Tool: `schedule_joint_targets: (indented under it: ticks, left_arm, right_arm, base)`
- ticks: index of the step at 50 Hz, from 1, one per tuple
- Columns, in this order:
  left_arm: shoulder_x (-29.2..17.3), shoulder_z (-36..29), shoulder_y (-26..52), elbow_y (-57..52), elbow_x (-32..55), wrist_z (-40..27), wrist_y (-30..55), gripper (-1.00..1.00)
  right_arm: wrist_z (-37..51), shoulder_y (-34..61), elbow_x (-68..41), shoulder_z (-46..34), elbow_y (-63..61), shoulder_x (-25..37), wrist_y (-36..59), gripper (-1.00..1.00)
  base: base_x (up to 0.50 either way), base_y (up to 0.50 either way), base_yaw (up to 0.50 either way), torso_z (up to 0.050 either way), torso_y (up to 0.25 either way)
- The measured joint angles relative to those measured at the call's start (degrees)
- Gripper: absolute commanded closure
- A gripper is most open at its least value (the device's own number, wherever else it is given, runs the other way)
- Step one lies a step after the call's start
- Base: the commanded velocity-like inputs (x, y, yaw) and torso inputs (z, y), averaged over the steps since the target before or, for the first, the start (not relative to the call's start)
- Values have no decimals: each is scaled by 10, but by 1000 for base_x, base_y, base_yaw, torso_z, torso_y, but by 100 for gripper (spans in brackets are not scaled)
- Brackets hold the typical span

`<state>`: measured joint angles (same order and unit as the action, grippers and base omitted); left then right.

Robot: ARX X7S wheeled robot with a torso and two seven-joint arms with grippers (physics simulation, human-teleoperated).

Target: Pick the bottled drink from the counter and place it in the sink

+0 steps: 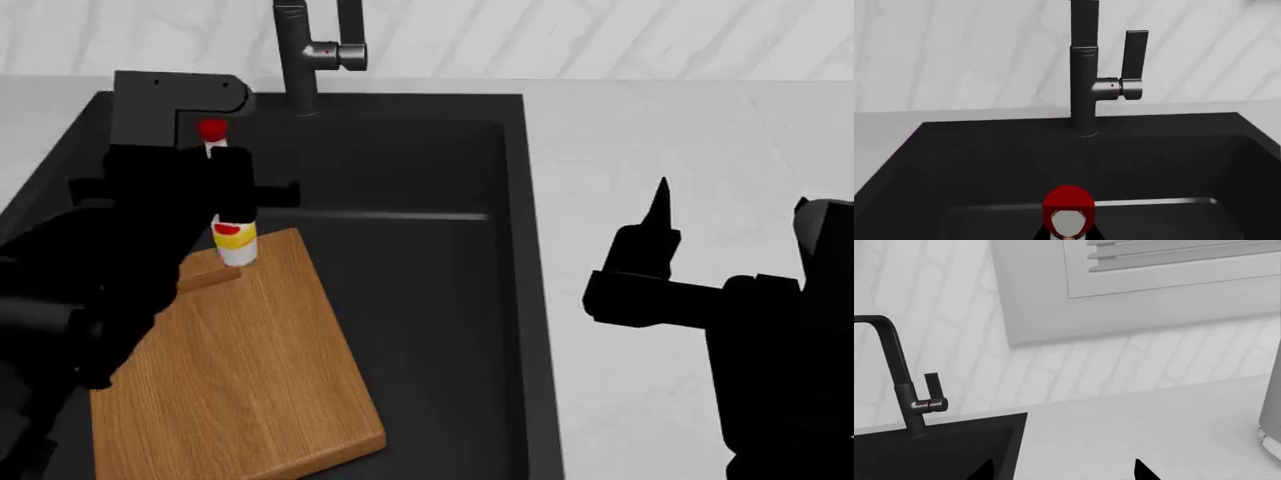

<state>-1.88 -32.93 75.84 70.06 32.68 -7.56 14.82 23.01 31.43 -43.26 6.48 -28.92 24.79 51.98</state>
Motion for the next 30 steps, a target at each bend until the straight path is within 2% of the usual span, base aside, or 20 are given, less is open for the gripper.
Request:
schedule_joint_targets:
  ticks: [14, 30]
  left_arm:
    - [13, 45, -28, 43, -35, 1, -33, 100]
    - [17, 44, -49, 49, -25, -4, -48, 100]
  right_arm:
    - [-1, -3, 0, -2, 5, 0, -5, -100]
    - [0, -13, 0, -2, 5, 1, -12, -100]
  base:
    - [0, 0, 0, 0, 1]
    - [0, 0, 0, 0, 1]
